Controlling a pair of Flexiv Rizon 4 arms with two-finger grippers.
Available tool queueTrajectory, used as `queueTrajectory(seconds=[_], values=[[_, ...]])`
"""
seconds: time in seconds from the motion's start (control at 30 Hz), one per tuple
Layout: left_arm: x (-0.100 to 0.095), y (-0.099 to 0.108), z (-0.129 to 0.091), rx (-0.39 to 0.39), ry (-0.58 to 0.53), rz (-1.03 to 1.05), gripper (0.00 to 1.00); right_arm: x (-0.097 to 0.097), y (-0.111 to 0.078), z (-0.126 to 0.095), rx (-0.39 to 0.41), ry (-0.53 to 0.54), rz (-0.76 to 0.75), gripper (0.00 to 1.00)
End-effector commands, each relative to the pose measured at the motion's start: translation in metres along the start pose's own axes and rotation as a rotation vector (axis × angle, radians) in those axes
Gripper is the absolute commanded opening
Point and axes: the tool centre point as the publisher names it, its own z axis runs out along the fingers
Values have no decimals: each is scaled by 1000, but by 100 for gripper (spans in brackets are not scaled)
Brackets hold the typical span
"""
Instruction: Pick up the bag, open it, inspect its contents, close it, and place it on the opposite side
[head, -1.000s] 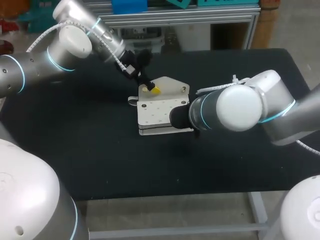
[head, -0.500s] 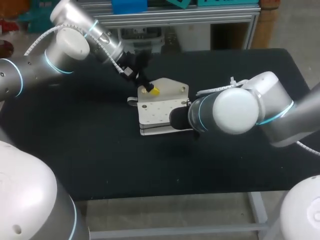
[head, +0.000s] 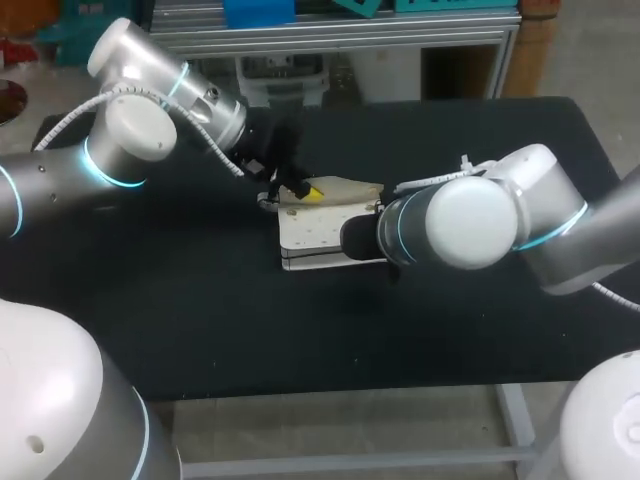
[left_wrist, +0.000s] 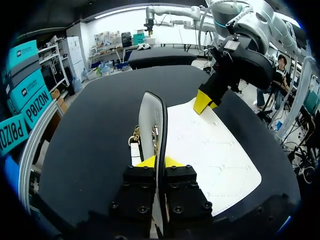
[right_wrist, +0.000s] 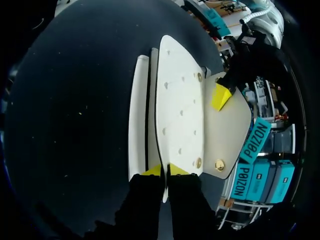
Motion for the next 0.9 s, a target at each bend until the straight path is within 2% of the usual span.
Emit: queueTrajectory(seconds=[0.03,0.13,0.17,0.27,0.3,0.33,0.37,0.47,0.6,0.9], values=[[36,0,8,-9,-251,59,0,3,0,7,-9,-46,4,0],[38,1,11,-27,-274,77,0,3,0,8,-9,-43,6,0],[38,1,11,-36,-283,74,4,3,0,8,-9,-42,6,0],[37,-1,8,-32,-289,75,3,3,0,8,-10,-40,7,0],[36,-1,7,-33,-289,75,6,3,0,8,-10,-38,7,0],[35,-2,5,-34,-292,67,21,3,0,9,-10,-37,6,0],[33,-3,3,-35,-287,63,27,3,0,9,-10,-35,5,0],[31,-5,-3,-24,-293,55,29,3,0,9,-11,-33,3,0],[28,-6,-11,-8,-291,45,41,3,0,9,-13,-32,2,0],[17,-12,-15,-58,-299,43,33,3,1,10,-17,-25,-4,0]])
